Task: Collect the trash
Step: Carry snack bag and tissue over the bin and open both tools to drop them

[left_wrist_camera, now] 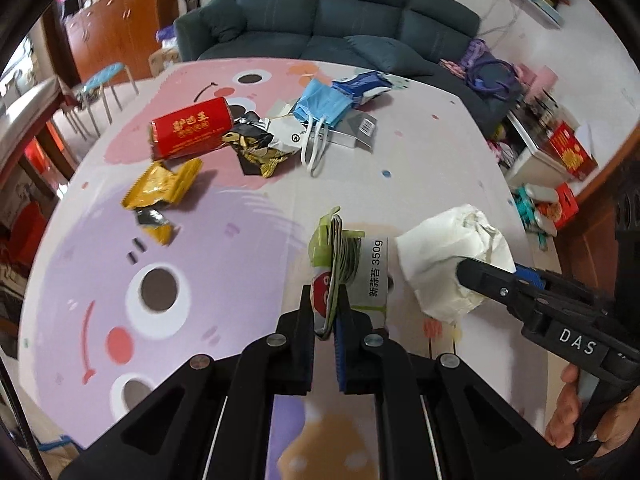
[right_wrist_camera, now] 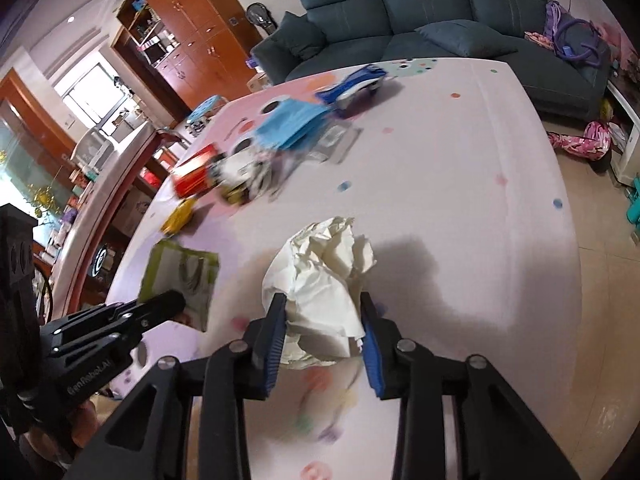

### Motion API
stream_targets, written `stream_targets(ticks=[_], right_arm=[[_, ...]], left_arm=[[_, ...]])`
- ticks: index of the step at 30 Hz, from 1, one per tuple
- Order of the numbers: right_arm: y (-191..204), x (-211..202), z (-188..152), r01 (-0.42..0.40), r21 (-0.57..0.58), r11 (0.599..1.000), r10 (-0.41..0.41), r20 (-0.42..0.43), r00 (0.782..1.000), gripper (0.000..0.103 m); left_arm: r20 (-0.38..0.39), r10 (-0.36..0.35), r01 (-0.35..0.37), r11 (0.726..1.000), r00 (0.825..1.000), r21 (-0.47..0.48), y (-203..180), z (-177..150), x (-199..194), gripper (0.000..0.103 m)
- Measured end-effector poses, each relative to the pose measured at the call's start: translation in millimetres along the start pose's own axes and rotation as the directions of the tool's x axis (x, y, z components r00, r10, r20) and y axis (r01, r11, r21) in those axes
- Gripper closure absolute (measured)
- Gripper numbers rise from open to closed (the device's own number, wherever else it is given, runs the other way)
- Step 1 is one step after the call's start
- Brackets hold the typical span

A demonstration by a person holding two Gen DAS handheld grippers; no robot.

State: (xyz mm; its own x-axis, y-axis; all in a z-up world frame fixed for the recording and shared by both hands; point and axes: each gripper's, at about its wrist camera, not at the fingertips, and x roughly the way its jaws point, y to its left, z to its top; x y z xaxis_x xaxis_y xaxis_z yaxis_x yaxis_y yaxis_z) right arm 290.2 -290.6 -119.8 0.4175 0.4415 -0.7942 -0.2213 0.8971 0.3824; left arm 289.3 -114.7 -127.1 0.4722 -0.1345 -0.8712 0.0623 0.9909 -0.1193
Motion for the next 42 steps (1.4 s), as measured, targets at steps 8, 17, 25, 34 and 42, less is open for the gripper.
stream_targets(ticks=[8,17,25,34,42], right_arm=[[61.2,-34.9,-64.6,0.032,-0.023,0.999,-0.031,0.052,0.998,0.068],[129.2,-57.8,-134.2,0.067,-0.088,0.994,-0.066,0.014,0.998,0.068],[174.8,-60.3,-176.0,0.07,-0.204,0.976,-0.085,-0.063,0.994,0.068],[196.5,-40.3,-211.9,0.106,-0.279,0.954,-0.151,-0.143,0.978,0.068],[197.1,-14.0,-244.0,0.118,-0.28,0.953,-0.177,-0.194,0.965,0.068]], left_arm=[[0.028,0.026,-0.029,0.993,0.999,0.115,11.9,-61.1,-60.0,0.097],[0.105,0.073,-0.095,0.972,0.992,0.217,35.5,-113.6,-120.1,0.097],[0.1,0.088,-0.114,0.946,0.991,0.302,40.1,-174.1,-143.2,0.097],[0.053,0.064,-0.077,0.952,0.997,0.297,58.9,-222.4,-141.5,0.097],[-0.001,0.026,-0.025,0.964,1.0,0.265,80.8,-249.7,-118.5,0.097]])
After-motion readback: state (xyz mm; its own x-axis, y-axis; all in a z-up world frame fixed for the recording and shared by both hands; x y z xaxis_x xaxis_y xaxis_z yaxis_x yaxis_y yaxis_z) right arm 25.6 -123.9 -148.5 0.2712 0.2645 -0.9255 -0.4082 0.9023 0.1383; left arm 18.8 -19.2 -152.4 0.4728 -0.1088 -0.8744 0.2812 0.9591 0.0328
